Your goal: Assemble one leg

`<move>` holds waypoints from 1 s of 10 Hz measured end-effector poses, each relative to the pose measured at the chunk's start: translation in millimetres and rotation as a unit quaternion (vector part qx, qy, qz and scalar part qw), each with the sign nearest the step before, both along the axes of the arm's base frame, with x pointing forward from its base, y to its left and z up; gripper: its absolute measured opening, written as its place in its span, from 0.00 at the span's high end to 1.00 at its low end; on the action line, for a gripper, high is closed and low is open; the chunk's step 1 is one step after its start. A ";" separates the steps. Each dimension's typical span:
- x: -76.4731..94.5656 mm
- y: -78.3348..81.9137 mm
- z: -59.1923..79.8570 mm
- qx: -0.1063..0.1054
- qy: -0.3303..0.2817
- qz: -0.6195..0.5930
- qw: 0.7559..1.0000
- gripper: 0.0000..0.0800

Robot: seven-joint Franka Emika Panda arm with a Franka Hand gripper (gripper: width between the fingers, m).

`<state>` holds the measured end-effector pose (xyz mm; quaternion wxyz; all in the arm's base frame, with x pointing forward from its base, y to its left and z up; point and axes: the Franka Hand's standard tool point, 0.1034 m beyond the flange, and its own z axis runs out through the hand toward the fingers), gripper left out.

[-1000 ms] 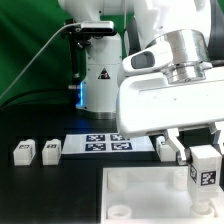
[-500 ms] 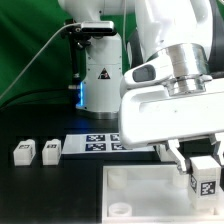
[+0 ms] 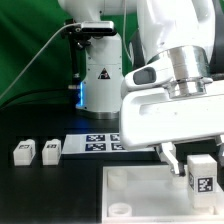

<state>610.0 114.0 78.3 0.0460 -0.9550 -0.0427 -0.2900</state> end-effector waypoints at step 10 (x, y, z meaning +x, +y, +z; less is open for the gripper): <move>-0.5 -3.1 3.9 -0.001 0.032 0.002 0.999 0.19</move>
Offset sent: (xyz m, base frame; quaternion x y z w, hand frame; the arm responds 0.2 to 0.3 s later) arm 0.0000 0.0000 0.0000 0.0000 0.0000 0.0000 1.0000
